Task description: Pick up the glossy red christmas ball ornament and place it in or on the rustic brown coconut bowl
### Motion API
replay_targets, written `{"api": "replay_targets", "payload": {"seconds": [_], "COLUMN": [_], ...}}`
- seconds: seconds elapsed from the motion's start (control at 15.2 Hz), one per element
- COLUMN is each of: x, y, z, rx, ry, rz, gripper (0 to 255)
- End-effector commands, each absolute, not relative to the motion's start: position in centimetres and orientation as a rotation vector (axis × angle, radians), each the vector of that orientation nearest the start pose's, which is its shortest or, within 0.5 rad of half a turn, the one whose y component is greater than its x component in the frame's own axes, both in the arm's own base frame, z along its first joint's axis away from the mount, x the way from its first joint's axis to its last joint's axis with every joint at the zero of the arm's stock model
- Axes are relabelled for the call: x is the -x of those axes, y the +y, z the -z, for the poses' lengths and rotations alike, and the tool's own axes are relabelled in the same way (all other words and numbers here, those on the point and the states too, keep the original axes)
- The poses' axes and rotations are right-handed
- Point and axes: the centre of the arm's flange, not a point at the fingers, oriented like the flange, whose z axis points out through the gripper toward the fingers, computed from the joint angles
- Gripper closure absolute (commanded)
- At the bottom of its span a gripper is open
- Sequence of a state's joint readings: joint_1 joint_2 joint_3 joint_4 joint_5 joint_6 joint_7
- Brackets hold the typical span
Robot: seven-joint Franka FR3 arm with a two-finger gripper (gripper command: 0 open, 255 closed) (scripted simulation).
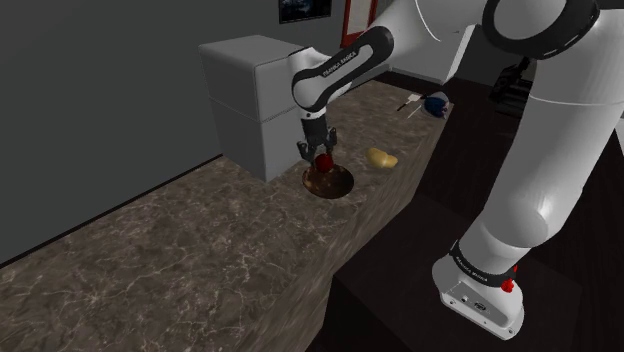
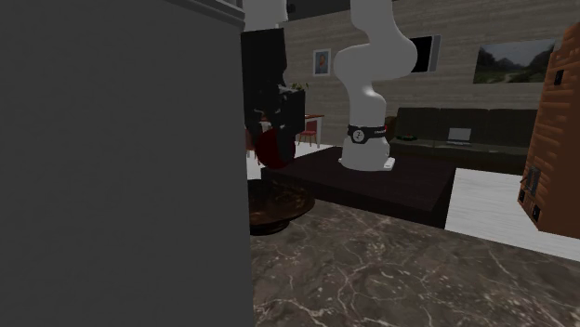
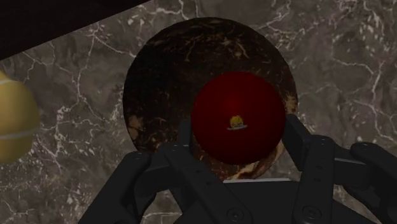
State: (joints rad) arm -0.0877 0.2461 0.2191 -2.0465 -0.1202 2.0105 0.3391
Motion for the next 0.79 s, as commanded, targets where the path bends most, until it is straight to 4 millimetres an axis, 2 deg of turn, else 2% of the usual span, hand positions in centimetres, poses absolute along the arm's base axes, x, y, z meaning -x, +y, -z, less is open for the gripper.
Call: {"api": "replay_targets", "payload": {"seconds": [0.0,0.07,0.73], "x": [-54.7,-54.6,-54.6], "y": [3.4,2.9,2.9], "z": [-30.5,-30.4,-25.2], "rx": [3.217,3.217,3.217], "ry": [0.224,0.224,0.224], "rz": [-0.415,-0.415,-0.415], "gripper": [255,255,255]}}
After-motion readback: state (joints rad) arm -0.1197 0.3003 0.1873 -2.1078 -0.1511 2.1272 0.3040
